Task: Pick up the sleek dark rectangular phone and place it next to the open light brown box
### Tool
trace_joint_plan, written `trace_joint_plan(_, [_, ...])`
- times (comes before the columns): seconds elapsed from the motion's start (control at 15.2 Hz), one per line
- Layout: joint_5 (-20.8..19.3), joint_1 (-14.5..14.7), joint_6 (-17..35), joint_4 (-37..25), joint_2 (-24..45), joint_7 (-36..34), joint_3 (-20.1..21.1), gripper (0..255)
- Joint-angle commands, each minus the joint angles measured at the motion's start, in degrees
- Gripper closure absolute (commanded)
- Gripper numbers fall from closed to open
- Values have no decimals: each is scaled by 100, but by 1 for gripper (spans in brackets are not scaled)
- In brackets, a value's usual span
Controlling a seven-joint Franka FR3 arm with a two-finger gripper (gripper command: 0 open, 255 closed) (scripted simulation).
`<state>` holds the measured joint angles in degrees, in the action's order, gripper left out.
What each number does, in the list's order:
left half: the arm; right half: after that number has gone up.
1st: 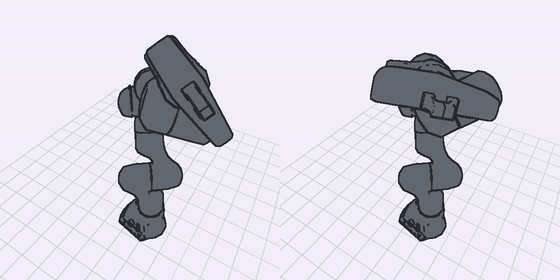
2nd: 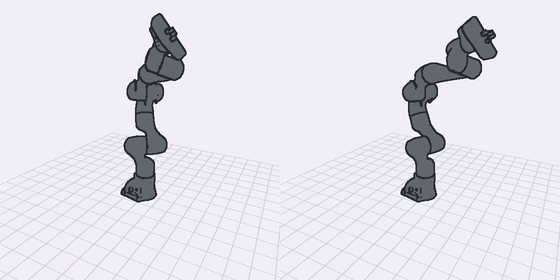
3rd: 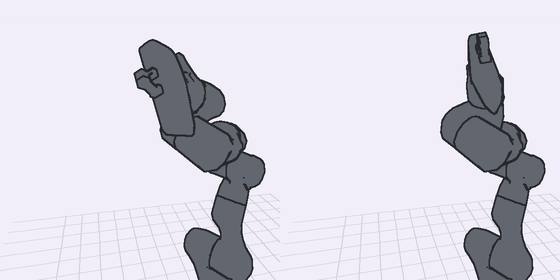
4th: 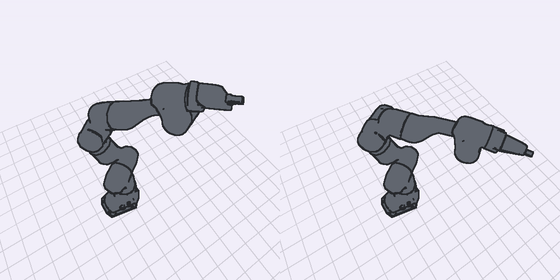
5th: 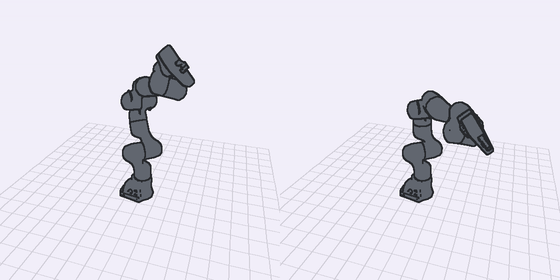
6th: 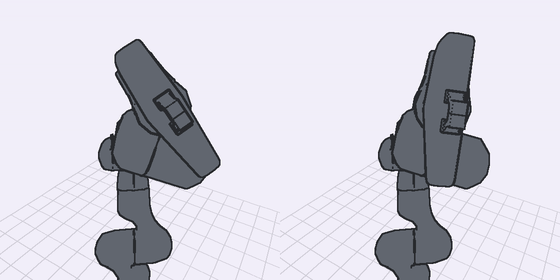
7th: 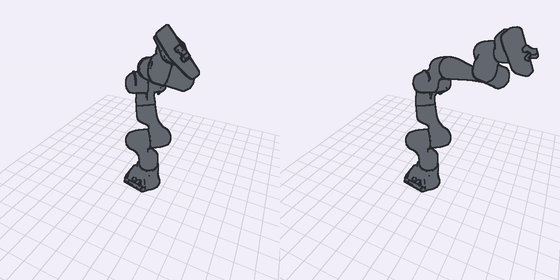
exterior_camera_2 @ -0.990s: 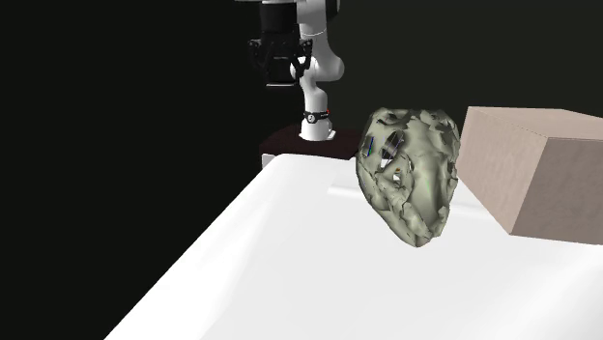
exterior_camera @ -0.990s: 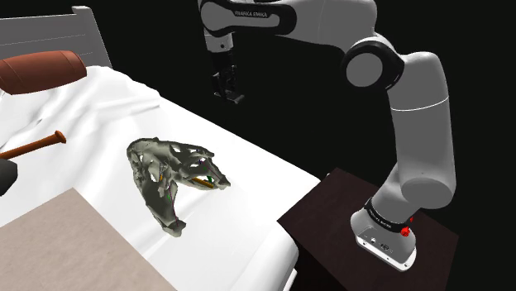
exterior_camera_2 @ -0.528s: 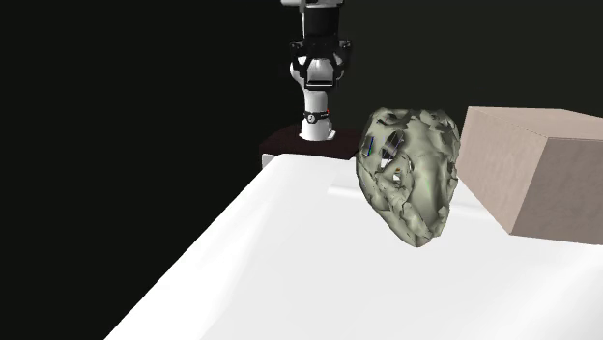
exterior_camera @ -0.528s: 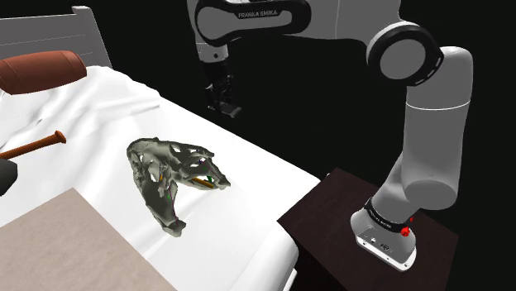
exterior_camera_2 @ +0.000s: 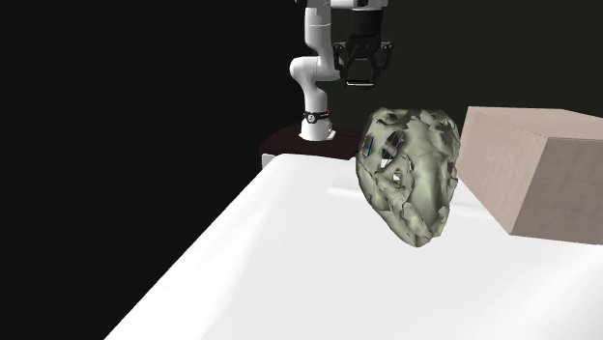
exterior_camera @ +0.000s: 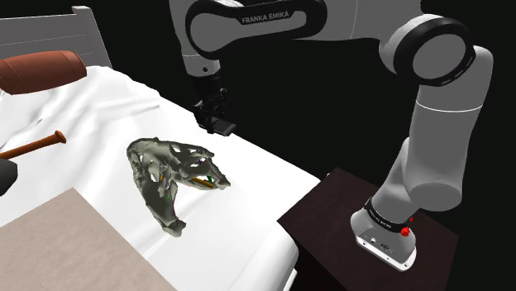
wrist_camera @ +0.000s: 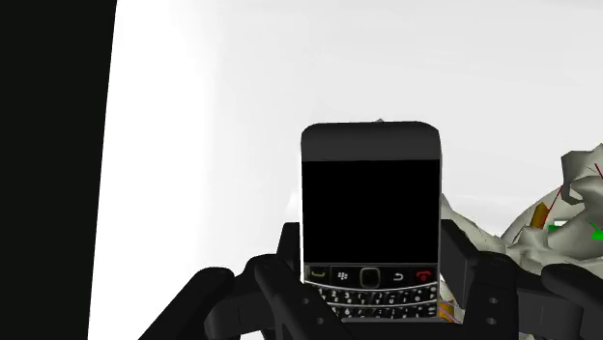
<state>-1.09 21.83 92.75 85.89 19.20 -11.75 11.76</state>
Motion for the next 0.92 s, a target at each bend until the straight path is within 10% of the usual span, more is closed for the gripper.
trace_joint_plan(0.0, [38,143,64,145,-91,-236,89,255])
trace_joint_plan(0.86, [169,1157,237,233,-90,-1802,677,255])
